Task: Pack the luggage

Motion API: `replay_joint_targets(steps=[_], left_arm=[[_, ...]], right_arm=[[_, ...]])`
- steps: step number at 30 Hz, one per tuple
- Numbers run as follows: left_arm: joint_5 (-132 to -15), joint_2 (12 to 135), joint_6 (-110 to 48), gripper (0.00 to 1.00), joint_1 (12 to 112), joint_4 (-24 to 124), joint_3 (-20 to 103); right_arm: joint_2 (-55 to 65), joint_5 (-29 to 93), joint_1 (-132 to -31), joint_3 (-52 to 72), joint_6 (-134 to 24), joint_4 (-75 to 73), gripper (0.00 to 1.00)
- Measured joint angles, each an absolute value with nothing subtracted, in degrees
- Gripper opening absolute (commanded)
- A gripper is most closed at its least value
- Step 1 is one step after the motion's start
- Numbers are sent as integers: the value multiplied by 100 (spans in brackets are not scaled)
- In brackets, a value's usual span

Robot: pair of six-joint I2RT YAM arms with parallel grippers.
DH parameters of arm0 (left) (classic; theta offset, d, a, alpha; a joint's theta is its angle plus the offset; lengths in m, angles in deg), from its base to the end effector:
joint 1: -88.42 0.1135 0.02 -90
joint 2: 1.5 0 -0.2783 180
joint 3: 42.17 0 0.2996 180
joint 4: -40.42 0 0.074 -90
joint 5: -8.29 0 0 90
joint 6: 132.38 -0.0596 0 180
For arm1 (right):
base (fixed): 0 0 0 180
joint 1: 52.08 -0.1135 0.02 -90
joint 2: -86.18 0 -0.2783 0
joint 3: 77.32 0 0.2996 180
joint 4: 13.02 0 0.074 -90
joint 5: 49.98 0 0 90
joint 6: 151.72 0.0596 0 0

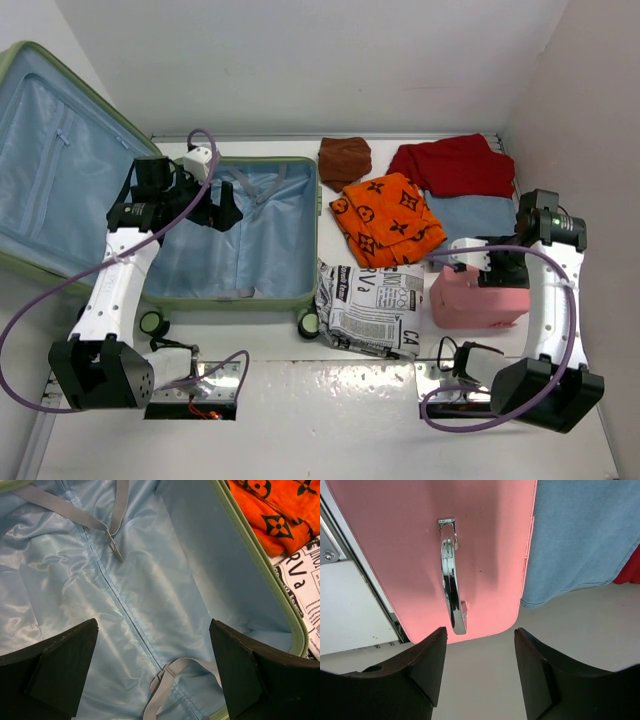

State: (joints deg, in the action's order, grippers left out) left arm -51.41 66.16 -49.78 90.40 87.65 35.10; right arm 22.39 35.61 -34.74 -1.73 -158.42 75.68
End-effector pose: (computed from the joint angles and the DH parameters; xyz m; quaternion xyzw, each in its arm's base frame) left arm 0.3098 -0.0194 0.3443 0.1562 0.8597 -0.1989 0.4438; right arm 0.2119 -0.0614 0.2945 -0.6372 0.7612 -0.0748 0.0941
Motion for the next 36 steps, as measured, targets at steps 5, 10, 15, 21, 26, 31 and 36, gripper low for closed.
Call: replay_joint_targets(steps=[5,10,15,21,26,31,36], left_arm=[[-5136,6644,-4962,100,9040,8741,3510],[-5130,6673,-4962,100,9040,8735,3510],[-5125,6675,-4962,100,9082,8722,3510],[-5128,6684,-4962,100,9117,8702,3508],[-5147,6712,-4962,100,9141,8702,3492],[-5149,6712,-4962,100,9158,8700,3477],[-5149,6712,-4938,100,9191,8700,3477]], right_arm=[[2138,3660,-3559,-173,-15860,7568,56],[1937,3703,-3791,-182,-15768,7562,51],[1568,3703,-4092,-178,-15530,7557,47],[1384,3754,-4333,-182,-15379,7542,34],[1395,3957,-4519,-460,-15307,7518,18],[1459,4158,-4615,-617,-15256,7481,2],[1590,4180,-4624,-663,-15213,7468,0]])
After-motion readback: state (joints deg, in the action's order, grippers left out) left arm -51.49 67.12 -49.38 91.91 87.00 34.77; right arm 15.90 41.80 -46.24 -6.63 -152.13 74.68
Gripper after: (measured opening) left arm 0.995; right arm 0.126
